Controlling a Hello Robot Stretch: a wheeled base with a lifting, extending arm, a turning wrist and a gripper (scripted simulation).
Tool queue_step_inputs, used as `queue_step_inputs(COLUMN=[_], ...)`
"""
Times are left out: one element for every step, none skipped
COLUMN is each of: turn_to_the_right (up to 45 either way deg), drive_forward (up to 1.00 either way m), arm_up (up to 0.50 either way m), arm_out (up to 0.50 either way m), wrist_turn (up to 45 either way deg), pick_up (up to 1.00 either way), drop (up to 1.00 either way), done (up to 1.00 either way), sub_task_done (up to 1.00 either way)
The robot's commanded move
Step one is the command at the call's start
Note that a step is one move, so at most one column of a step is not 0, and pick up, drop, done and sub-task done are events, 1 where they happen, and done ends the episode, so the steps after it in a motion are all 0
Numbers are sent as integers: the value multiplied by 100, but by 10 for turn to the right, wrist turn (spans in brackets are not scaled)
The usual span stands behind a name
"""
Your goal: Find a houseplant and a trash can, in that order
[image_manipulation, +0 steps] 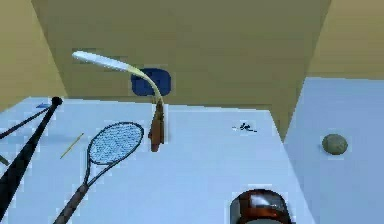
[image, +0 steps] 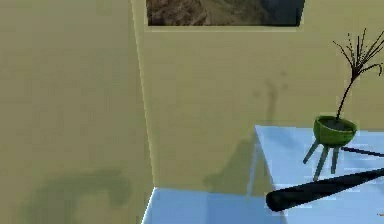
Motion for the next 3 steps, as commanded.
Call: queue_step_inputs(turn_to_the_right=[360,0,450], drive_forward=[0,0,0], arm_up=[0,0,0], arm_out=[0,0,0], wrist_turn=[0,0,0], pick_up=[0,0,0], drop=[0,0,0], done=[0,0,0], sub_task_done=[0,100,0])
